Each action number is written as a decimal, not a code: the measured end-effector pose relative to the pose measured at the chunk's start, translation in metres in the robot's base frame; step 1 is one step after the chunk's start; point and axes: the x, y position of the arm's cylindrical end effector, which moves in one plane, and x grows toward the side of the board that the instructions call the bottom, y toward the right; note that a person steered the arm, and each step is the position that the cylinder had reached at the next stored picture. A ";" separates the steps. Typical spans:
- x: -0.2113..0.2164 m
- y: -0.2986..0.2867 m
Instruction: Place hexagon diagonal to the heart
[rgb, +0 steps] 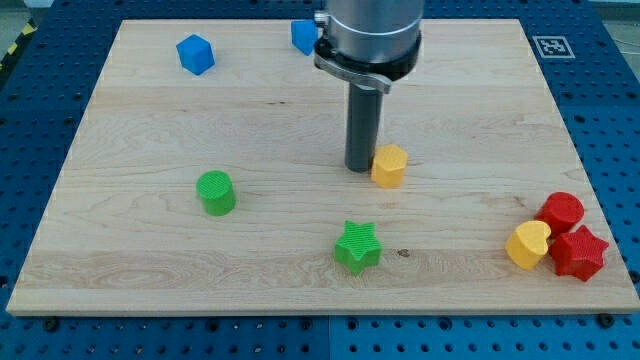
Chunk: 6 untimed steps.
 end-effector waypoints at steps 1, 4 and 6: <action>0.005 0.021; -0.014 0.049; -0.014 0.056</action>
